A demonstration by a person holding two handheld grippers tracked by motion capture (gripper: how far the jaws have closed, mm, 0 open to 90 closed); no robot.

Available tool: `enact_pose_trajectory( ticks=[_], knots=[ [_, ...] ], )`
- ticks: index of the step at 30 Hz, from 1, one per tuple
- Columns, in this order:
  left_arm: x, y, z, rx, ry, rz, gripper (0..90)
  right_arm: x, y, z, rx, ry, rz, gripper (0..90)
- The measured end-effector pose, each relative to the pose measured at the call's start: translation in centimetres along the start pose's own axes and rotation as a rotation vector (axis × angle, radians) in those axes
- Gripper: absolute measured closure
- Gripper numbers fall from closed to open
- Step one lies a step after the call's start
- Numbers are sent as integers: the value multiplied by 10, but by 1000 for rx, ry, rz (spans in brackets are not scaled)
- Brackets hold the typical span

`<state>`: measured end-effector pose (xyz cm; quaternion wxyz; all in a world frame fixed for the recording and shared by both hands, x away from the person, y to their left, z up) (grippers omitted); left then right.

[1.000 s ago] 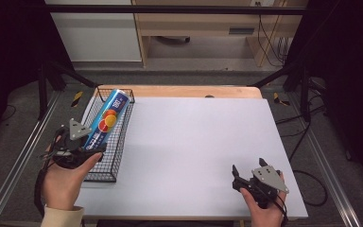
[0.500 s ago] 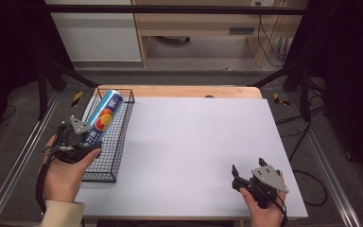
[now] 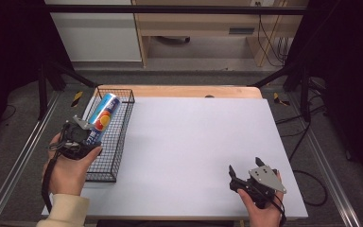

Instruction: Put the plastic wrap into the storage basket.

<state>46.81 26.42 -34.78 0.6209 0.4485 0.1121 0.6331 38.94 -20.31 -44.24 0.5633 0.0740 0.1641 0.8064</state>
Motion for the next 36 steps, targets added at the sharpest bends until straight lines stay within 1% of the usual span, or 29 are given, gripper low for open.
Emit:
enact_pose_trajectory(
  ticks=[2, 7, 10, 11, 13, 16, 19, 21, 23, 24, 26, 27, 36],
  knots=[
    [-1, -2, 1, 20, -14, 11, 321, 0, 0, 0, 0, 2, 2, 119],
    [-2, -7, 3, 48, -13, 25, 321, 1, 0, 1, 0, 1, 6, 118],
    [-5, -11, 4, 64, -22, 40, 321, 1, 0, 1, -2, 2, 6, 119],
    [-5, -11, 4, 73, -24, 38, 321, 1, 0, 1, -2, 3, 6, 119],
    [-6, -13, 5, 79, -15, 38, 321, 2, 0, 1, -4, 1, 10, 118],
    [-6, -15, 7, 92, -13, 52, 321, 2, -1, 1, -4, -2, 13, 118],
    [-4, -18, 7, 105, -3, 54, 321, 2, -1, 1, -8, -1, 16, 119],
    [-4, -19, 7, 116, -9, 61, 321, 2, 0, 2, -8, -3, 16, 118],
    [-4, -21, 8, 122, -18, 80, 321, 2, 0, 2, -12, 0, 16, 119],
    [-4, -21, 7, 118, -16, 86, 321, 2, 0, 2, -12, 2, 16, 119],
    [-4, -23, 7, 125, -10, 74, 321, 3, 0, 2, -10, 2, 17, 118],
    [-4, -24, 7, 137, -15, 70, 321, 3, 0, 2, -10, 2, 18, 118],
    [-6, -35, 6, 179, -16, 68, 321, 2, 0, 2, -10, 4, 17, 118]
  ],
)
Point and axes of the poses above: each handheld gripper's, and its own axes: y roughly backward along the jaws, z roughly out of its top, x roughly to its left, the point moved 2 cm from there along -y, roughly forward along the jaws, and after that the axes turned 8 degrees about z, right-handed, at the moved point
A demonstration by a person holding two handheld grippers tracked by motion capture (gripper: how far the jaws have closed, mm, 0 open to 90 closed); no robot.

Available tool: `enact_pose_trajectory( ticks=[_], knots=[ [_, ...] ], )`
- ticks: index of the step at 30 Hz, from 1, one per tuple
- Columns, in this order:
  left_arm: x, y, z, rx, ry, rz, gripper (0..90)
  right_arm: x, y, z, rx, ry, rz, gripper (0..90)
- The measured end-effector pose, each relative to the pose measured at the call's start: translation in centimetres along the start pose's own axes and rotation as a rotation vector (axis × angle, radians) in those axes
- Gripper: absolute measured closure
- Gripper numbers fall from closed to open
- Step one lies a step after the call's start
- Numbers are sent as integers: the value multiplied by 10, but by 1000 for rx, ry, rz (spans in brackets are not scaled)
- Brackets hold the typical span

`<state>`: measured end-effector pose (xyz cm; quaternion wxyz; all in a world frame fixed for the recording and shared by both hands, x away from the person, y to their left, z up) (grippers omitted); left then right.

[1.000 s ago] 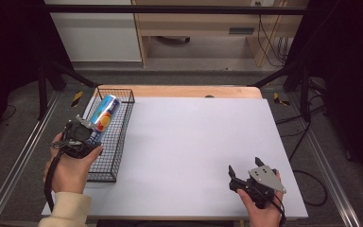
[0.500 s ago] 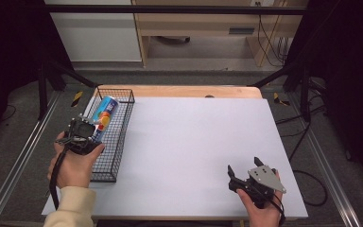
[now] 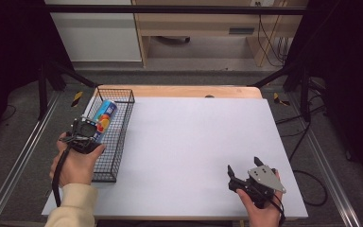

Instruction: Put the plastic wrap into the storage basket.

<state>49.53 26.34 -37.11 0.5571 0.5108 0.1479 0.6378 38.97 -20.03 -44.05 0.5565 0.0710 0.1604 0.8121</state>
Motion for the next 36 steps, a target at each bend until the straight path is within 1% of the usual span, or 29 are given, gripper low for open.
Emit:
enact_pose_trajectory(
  ticks=[7, 11, 16, 18, 22, 25, 27, 30, 36],
  knots=[
    [-2, -5, 3, 24, -15, -3, 321, 1, 0, 0, 2, 1, 2, 118],
    [-6, -11, 4, 61, -51, 18, 321, 0, 0, 0, 2, 1, 2, 119],
    [-9, -15, 5, 84, -80, 36, 321, 0, -1, 0, 5, 2, 5, 118],
    [-11, -17, 4, 98, -94, 38, 320, 0, -1, 0, 5, 2, 6, 118],
    [-14, -21, 4, 114, -100, 27, 321, 0, -1, 0, 6, 2, 5, 119],
    [-17, -25, 4, 137, -124, 22, 321, 0, -1, -1, 10, 1, 6, 118],
    [-18, -25, 5, 141, -135, 30, 321, 0, -1, -1, 9, 1, 7, 118],
    [-18, -26, 6, 142, -135, 23, 321, 0, -2, -1, 12, 2, 6, 118],
    [-18, -27, 7, 154, -142, 22, 321, -1, -2, -1, 10, -2, 6, 119]
  ],
)
Point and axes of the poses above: each handheld gripper's, and its own axes: y roughly backward along the jaws, z roughly out of its top, x roughly to its left, the point moved 2 cm from there along -y, roughly forward along the jaws, and after that the axes turned 8 degrees about z, right-handed, at the moved point
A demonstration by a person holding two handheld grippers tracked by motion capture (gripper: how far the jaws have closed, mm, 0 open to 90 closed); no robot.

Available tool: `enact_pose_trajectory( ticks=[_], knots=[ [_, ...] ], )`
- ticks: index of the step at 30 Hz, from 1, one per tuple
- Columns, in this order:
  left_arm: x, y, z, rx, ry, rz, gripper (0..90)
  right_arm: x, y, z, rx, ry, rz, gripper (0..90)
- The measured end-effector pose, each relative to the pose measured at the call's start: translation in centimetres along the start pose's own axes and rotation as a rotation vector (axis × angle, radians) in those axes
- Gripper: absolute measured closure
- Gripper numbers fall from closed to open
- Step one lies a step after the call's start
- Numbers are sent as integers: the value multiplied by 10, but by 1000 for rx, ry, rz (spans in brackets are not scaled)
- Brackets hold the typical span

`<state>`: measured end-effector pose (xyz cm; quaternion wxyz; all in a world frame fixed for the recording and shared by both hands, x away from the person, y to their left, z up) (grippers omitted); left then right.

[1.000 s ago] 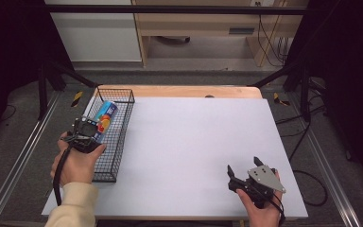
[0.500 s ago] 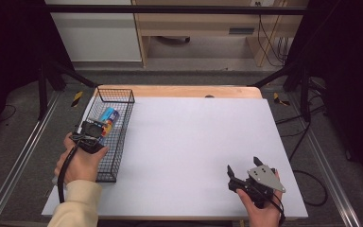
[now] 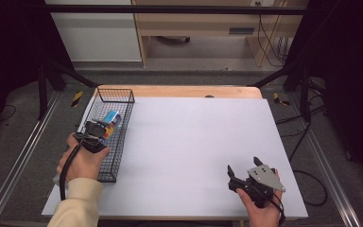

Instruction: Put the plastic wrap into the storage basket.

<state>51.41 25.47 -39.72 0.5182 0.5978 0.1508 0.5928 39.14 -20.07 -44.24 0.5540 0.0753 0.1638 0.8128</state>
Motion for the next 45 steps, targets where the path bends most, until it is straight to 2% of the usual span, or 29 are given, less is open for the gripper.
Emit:
enact_pose_trajectory(
  ticks=[21, 27, 37, 41, 45],
  knots=[
    [-4, -5, 6, 66, -63, -11, 320, -1, -1, 0, -4, -6, 4, 117],
    [-6, -7, 8, 79, -80, -3, 319, 0, -2, 0, 0, -3, 6, 117],
    [-6, -8, 9, 89, -88, -11, 319, 0, -2, 0, 2, 0, 6, 117],
    [-6, -8, 9, 93, -79, -17, 319, 0, -2, 0, 3, 2, 9, 116],
    [-7, -10, 10, 96, -90, -13, 317, 0, -3, -1, 5, 5, 8, 116]
  ],
)
Point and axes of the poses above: each handheld gripper's, and its own axes: y roughly backward along the jaws, z roughly out of its top, x roughly to its left, the point moved 2 cm from there along -y, roughly forward along the jaws, and after that the axes turned 8 degrees about z, right-handed, at the moved point
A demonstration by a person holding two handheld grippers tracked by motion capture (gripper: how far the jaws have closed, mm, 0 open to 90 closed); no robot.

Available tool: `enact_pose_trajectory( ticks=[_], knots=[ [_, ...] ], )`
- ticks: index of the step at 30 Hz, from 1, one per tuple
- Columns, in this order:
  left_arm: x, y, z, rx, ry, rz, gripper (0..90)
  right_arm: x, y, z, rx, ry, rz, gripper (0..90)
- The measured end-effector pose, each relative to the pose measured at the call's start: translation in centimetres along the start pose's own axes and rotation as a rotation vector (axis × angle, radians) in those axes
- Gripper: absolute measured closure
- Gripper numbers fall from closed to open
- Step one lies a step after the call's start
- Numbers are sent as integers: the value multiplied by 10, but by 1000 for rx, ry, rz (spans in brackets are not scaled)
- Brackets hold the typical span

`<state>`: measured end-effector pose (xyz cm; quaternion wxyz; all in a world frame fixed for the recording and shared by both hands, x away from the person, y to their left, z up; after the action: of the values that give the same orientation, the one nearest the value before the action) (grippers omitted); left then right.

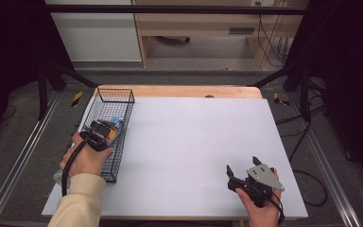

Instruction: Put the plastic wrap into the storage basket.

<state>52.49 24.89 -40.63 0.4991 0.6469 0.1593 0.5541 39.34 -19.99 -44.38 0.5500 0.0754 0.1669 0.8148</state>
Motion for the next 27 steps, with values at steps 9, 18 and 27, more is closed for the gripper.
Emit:
enact_pose_trajectory(
  ticks=[9, 18, 27],
  knots=[
    [1, -1, 1, 5, 1, -7, 315, 1, -1, 0, 2, -1, 6, 116],
    [3, -2, -4, -17, 17, 11, 284, 1, -1, -1, 5, 1, 8, 116],
    [3, 1, -6, -40, 27, 1, 251, 2, -2, -1, 11, 6, 10, 116]
  ],
)
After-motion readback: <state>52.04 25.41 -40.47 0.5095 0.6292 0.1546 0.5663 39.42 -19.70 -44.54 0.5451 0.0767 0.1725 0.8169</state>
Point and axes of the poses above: each handheld gripper's, and its own axes: y roughly backward along the jaws, z roughly out of its top, x roughly to its left, the point moved 2 cm from there along -y, roughly forward along the jaws, and after that the axes turned 8 degrees about z, right-handed, at the moved point
